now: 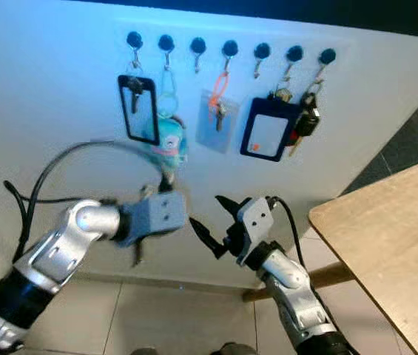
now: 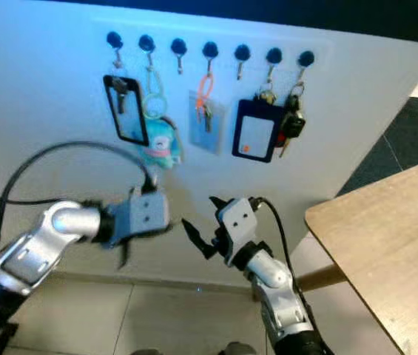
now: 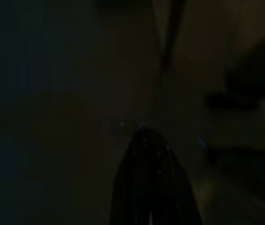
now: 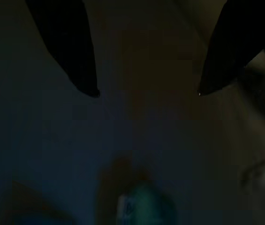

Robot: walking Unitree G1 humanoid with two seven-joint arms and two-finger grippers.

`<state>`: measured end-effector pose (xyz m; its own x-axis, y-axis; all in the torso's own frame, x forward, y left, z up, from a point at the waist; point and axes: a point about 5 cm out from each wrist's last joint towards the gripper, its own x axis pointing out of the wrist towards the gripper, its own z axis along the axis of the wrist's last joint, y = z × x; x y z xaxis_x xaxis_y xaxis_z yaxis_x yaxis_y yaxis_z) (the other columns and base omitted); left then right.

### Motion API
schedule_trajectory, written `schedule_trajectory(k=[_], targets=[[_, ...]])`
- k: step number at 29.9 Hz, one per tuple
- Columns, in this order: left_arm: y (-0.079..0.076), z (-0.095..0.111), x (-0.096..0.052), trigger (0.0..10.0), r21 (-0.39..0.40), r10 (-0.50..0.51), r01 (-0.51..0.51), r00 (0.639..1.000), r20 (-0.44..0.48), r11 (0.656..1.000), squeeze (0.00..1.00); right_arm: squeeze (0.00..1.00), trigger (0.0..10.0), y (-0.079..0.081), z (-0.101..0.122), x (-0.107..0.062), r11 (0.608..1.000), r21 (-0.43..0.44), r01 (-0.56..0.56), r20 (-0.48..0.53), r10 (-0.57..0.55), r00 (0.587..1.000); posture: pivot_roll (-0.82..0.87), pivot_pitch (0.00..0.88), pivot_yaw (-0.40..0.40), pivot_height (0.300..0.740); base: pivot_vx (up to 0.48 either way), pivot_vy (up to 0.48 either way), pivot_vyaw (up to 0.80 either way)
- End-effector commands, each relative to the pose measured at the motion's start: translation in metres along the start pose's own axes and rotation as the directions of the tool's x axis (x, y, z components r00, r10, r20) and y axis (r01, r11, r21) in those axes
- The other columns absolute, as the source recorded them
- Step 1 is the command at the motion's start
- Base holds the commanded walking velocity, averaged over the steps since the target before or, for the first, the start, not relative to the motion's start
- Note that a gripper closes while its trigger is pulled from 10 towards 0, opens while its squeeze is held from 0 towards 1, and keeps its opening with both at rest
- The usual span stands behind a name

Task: Hang keys on a hook

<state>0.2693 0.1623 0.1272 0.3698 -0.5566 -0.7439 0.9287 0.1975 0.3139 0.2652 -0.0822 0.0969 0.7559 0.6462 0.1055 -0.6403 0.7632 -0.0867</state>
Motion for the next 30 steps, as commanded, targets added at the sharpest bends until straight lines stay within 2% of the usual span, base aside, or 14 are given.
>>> schedule_trajectory(k=[1,5,9,10,14,15,17,18,20,22,23,24,26,30], targets=[[-0.002,-0.007,-0.005,0.0,-0.039,-0.025,0.023,0.998,-0.062,0.999,0.0,0.0,10.0,-0.003,0.0,-0.003,1.0,-0.006,0.012,0.002,-0.012,1.0,0.09,0.063,-0.063,0.74,0.0,0.0,0.0],[-0.003,-0.008,-0.006,0.0,-0.081,-0.027,0.021,0.997,-0.076,0.996,0.0,0.0,10.0,-0.004,0.0,-0.003,1.0,-0.007,0.015,-0.001,-0.015,1.0,0.09,0.063,-0.064,0.74,0.0,0.0,0.0],[0.012,-0.013,-0.002,0.0,-0.133,0.116,-0.135,0.983,-0.143,0.982,0.0,0.0,10.0,-0.004,0.0,-0.002,1.0,-0.009,0.014,-0.001,-0.014,1.0,0.09,0.064,-0.064,0.74,0.0,0.0,0.0],[0.012,-0.013,-0.002,0.0,-0.133,0.116,-0.135,0.983,-0.143,0.982,0.0,0.0,10.0,-0.004,0.0,-0.002,1.0,-0.009,0.014,-0.001,-0.014,1.0,0.09,0.064,-0.064,0.74,0.0,0.0,0.0],[0.022,-0.019,0.002,0.0,-0.243,0.231,-0.27,0.957,-0.177,0.932,0.0,0.0,10.0,-0.003,-0.001,-0.003,1.0,-0.009,0.013,-0.003,-0.013,1.0,0.09,0.066,-0.064,0.74,0.0,0.0,0.0],[0.022,-0.019,0.002,0.0,-0.243,0.231,-0.27,0.957,-0.177,0.932,0.0,0.0,10.0,-0.003,-0.001,-0.003,1.0,-0.009,0.013,-0.003,-0.013,1.0,0.09,0.066,-0.064,0.74,0.0,0.0,0.0],[0.023,-0.026,0.008,0.0,-0.367,0.276,-0.325,0.944,-0.181,0.872,0.0,0.0,10.0,-0.003,-0.002,-0.004,1.0,-0.01,0.016,-0.009,-0.016,1.0,0.09,0.068,-0.061,0.74,0.0,0.0,0.0],[0.023,-0.026,0.008,0.0,-0.367,0.276,-0.325,0.944,-0.181,0.872,0.0,0.0,10.0,-0.003,-0.002,-0.004,1.0,-0.01,0.016,-0.009,-0.016,1.0,0.09,0.068,-0.061,0.74,0.0,0.0,0.0],[0.022,-0.029,0.01,0.0,-0.429,0.303,-0.352,0.936,-0.181,0.832,0.0,0.0,10.0,-0.004,-0.003,-0.005,1.0,-0.013,0.02,-0.013,-0.02,1.0,0.08,0.069,-0.06,0.74,0.0,0.0,0.0],[0.021,-0.027,0.011,0.0,-0.487,0.311,-0.343,0.939,-0.148,0.803,0.0,0.0,10.0,-0.005,-0.004,-0.007,1.0,-0.014,0.028,-0.017,-0.028,0.999,0.08,0.07,-0.06,0.74,0.0,0.0,0.0],[0.021,-0.027,0.011,0.0,-0.487,0.311,-0.343,0.939,-0.148,0.803,0.0,0.0,10.0,-0.005,-0.004,-0.007,1.0,-0.014,0.028,-0.017,-0.028,0.999,0.08,0.07,-0.06,0.74,0.0,0.0,0.0],[0.019,-0.017,0.01,0.0,-0.534,0.31,-0.285,0.95,-0.045,0.796,0.0,0.0,10.0,-0.006,-0.008,-0.011,0.999,-0.016,0.044,-0.03,-0.045,0.999,0.08,0.071,-0.061,0.74,0.0,0.0,0.0],[0.019,-0.017,0.01,0.0,-0.534,0.31,-0.285,0.95,-0.045,0.796,0.0,0.0,10.0,-0.006,-0.008,-0.011,0.999,-0.016,0.044,-0.03,-0.045,0.999,0.08,0.071,-0.061,0.74,0.0,0.0,0.0],[0.015,0.002,0.0,0.0,-0.565,0.264,-0.159,0.958,0.108,0.81,0.0,0.0,10.0,-0.009,-0.026,-0.025,0.996,-0.013,0.085,-0.099,-0.086,0.991,0.09,0.073,-0.063,0.74,0.0,0.0,0.0]])
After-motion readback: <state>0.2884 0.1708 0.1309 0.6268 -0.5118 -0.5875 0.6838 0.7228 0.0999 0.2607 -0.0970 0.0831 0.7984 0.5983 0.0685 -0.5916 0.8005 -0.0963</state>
